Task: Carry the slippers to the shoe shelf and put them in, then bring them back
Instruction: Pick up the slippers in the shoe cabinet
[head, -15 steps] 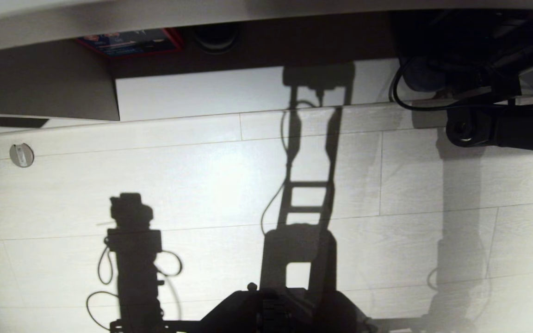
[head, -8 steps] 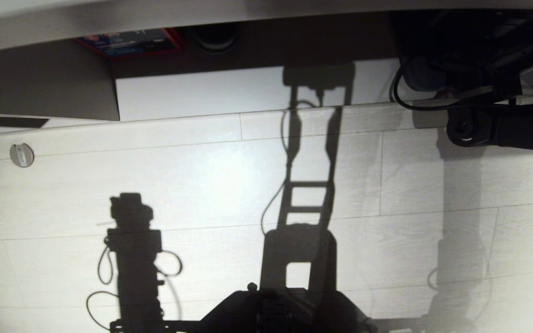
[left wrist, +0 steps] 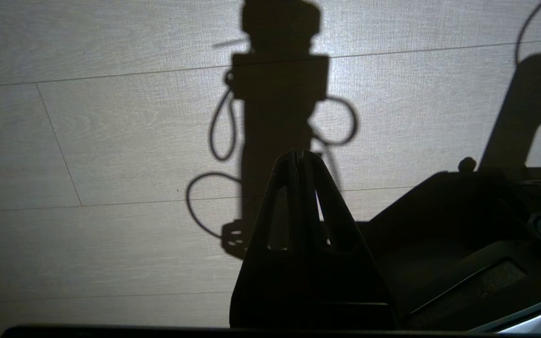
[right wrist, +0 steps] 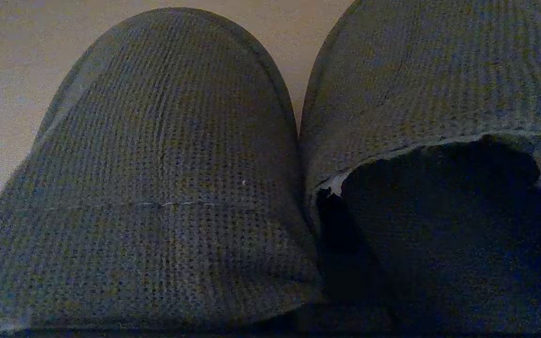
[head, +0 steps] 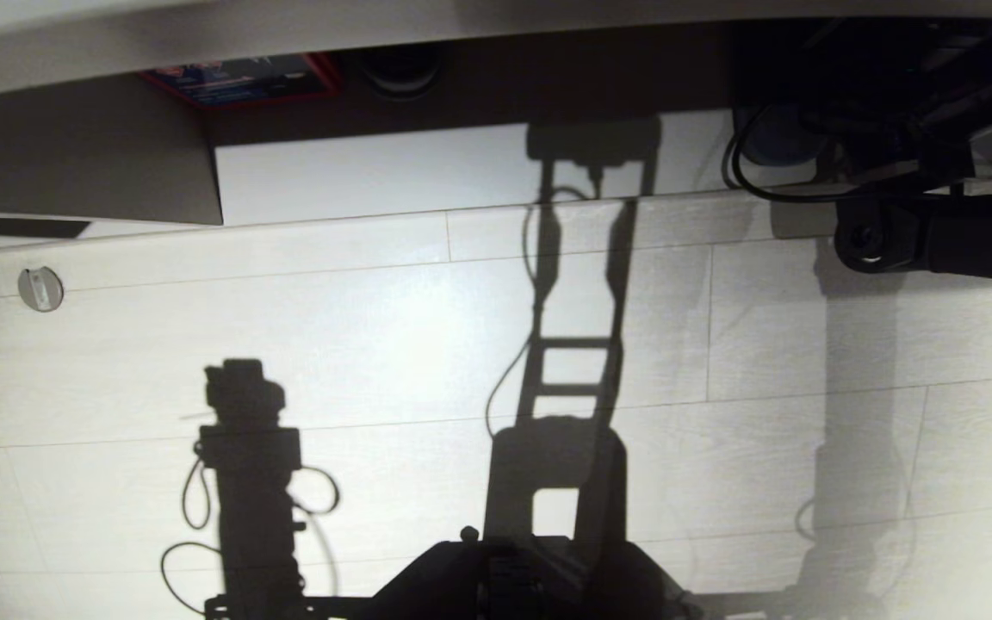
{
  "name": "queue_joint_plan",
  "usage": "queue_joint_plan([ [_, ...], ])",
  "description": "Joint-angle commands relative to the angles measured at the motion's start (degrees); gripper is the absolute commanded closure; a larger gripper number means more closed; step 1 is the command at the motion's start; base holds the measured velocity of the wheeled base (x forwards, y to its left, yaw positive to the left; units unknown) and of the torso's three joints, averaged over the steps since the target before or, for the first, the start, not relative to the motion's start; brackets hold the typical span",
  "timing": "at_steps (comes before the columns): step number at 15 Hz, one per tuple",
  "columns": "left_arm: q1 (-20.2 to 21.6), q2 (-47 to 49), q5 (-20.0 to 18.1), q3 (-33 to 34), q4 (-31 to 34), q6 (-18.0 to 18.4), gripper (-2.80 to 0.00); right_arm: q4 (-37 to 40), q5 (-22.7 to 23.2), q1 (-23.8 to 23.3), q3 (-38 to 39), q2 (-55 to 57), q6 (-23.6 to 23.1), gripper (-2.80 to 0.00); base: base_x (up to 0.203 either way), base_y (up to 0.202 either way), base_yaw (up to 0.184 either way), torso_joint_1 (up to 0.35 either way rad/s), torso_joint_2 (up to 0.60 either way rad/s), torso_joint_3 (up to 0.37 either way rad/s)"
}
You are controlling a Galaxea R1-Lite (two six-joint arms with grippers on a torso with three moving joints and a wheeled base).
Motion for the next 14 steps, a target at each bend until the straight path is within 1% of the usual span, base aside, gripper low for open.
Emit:
queue_joint_plan([
  [1, 0.01, 0.05, -0.01, 0.00, -0.02, -0.05, 0.00, -0.40, 0.08, -0.05, -0.01, -0.09, 0.02, 0.00, 0.000, 0.000, 0.000, 0.000, 0.00, 0.000],
  [10, 0.01, 0.09, -0.01, 0.00, -0.02, -0.05, 0.00, -0.27, -0.10, -0.09, 0.63, -1.30, 0.52, 0.00, 0.000, 0.000, 0.000, 0.000, 0.00, 0.000],
  [13, 0.01, 0.00, -0.01, 0.00, -0.02, -0.05, 0.00, 0.36, -0.84, -0.18, 2.88, -3.53, 1.52, 0.00, 0.000, 0.000, 0.000, 0.000, 0.00, 0.000],
  [14, 0.01, 0.00, -0.01, 0.00, -0.02, -0.05, 0.00, 1.00, -1.00, -0.20, 5.79, -6.14, 1.74, 0.00, 0.000, 0.000, 0.000, 0.000, 0.00, 0.000],
])
